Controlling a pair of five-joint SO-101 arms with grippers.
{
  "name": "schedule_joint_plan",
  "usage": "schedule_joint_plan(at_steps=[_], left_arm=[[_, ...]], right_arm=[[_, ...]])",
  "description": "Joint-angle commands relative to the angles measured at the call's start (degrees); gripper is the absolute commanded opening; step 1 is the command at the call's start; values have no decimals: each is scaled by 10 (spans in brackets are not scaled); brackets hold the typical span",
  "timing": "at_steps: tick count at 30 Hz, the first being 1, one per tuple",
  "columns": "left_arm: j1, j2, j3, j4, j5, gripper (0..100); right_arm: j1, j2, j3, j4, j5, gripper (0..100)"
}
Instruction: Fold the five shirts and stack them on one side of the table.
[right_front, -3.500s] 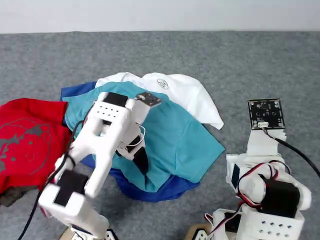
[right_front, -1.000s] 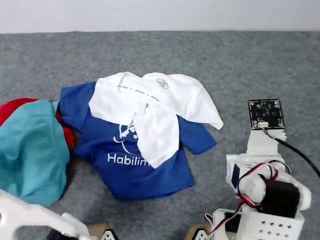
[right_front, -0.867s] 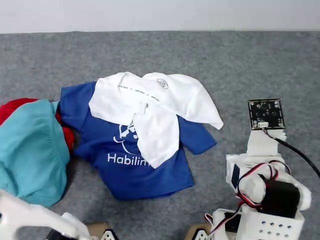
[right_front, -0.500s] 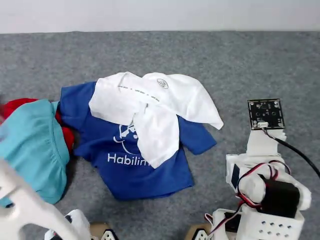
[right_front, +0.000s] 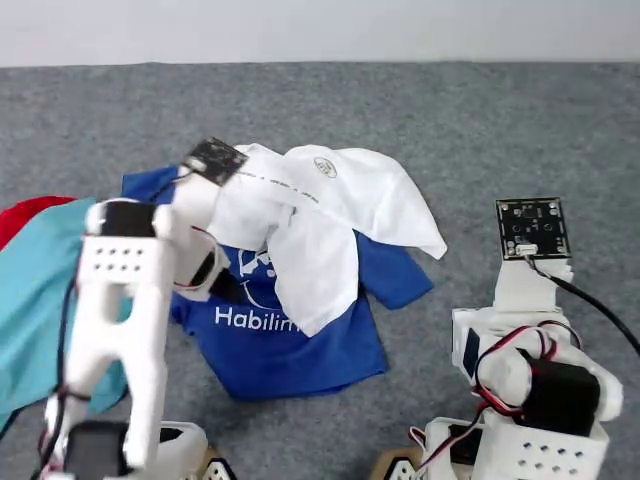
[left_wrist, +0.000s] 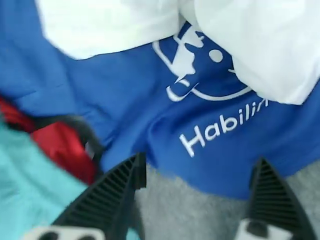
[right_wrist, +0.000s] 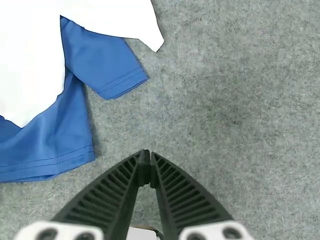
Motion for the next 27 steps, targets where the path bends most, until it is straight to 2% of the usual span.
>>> schedule_joint_plan(at_steps=[1,5,10,12,15,16,17,21,27], left_arm=[[5,71,0,-42,-7,329],[5,184,-10,-57,-8,328],[5,298,-35,-38,-18,302],[5,328,-55,-27,-18,242],[4,343,-86,-21,-18,87],[4,342,-95,-21,-18,19],[5,338,-104,-20,-18,0],[4,280,-145,26,-10,4],[5,88,-250,73,66,4]], right_arm=[[3,0,-31,7,6,9],[3,-1,-31,7,6,9],[3,-1,-31,7,6,9],[3,0,-31,7,6,9],[3,0,-31,7,6,9],[3,0,-31,7,6,9],[3,0,-31,7,6,9],[3,0,-31,7,6,9],[2,0,-31,7,6,9]])
